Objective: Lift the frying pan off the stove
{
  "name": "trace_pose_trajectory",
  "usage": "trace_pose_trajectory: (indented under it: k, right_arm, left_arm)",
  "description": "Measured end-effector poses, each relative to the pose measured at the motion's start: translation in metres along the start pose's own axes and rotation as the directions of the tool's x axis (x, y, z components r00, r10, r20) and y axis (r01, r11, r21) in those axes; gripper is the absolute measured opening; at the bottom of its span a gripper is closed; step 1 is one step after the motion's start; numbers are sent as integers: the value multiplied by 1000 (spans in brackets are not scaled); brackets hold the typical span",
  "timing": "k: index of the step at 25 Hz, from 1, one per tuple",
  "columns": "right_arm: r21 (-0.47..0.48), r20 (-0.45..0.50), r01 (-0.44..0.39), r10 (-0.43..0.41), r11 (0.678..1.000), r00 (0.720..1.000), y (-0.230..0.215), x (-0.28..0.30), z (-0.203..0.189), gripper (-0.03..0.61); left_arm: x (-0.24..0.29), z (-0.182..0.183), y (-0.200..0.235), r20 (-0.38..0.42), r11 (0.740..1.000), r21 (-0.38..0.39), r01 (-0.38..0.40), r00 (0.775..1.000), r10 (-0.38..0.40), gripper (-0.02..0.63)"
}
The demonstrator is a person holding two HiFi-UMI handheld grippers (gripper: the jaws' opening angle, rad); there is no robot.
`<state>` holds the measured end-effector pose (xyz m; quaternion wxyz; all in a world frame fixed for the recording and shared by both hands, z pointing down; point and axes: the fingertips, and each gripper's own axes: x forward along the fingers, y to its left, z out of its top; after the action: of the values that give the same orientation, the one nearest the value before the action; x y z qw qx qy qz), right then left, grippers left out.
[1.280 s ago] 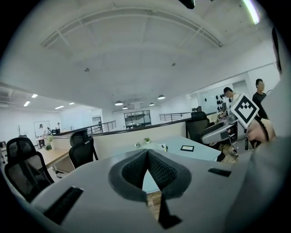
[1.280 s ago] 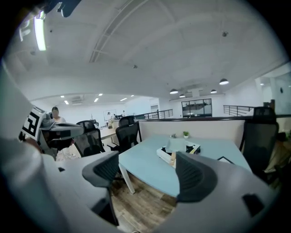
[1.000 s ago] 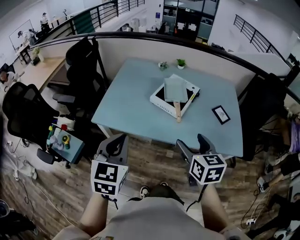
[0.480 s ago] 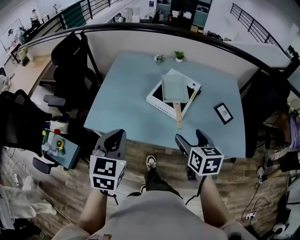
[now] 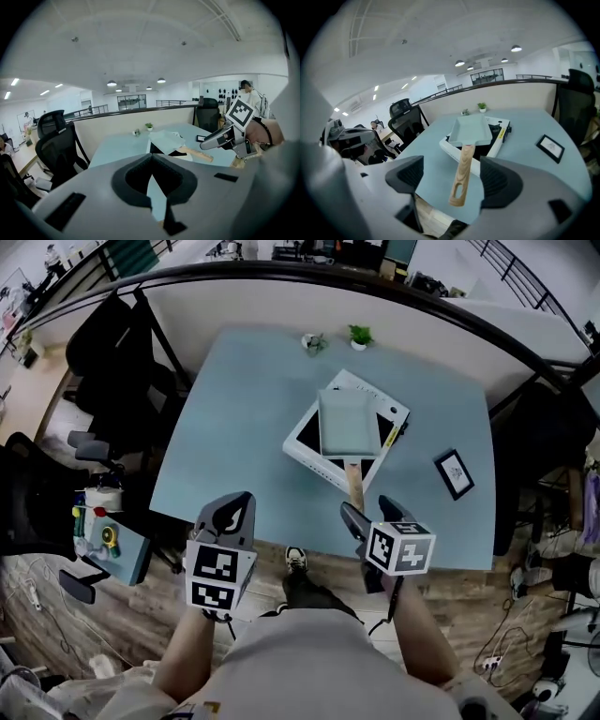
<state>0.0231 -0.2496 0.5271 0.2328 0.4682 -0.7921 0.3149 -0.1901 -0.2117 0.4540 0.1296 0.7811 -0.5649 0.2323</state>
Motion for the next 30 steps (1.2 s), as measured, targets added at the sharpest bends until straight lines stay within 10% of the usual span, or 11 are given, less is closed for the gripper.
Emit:
trace_pose_trajectory:
  k: [22, 30]
  right_arm:
    - [108, -267, -63, 90, 992, 960, -35, 122, -23, 354]
    - [133, -262, 13, 22, 991, 965, -45, 141, -32, 201]
  left_arm:
    - [144, -43, -1, -232, 992, 60, 111, 968, -94, 2]
    - [162, -66, 9, -267, 990, 32, 139, 955, -125, 2]
